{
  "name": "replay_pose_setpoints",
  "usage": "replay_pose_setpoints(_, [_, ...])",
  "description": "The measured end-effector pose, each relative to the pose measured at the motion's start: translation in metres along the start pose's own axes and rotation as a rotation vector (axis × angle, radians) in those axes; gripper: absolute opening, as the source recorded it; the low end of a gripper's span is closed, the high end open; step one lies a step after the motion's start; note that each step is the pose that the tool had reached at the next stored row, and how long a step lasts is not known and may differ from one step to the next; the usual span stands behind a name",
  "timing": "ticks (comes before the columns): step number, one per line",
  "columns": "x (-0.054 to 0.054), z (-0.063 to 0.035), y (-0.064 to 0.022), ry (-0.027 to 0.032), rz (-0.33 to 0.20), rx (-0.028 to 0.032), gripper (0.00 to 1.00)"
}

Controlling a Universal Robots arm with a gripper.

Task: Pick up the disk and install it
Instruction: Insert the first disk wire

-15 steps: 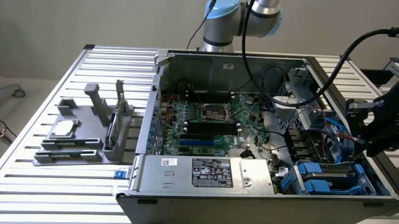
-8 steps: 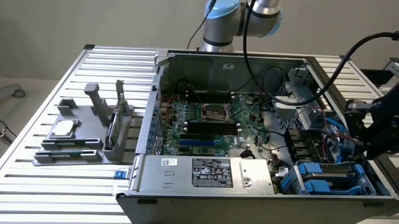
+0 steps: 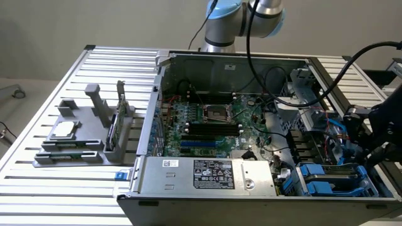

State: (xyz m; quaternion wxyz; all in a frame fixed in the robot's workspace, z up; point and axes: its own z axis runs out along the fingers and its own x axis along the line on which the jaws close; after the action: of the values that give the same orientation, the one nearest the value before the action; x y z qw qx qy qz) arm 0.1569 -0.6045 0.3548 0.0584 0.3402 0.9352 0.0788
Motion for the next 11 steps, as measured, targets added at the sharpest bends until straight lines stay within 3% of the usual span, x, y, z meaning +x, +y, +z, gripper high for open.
replay_pose_setpoints(6, [0.0001, 0.0024, -0.0005, -0.0113, 0.085, 0.0088, 0.24])
replay_pose_setpoints(11, [0.001, 0.0029, -0.0009, -0.0101, 0.119, 0.0179, 0.24])
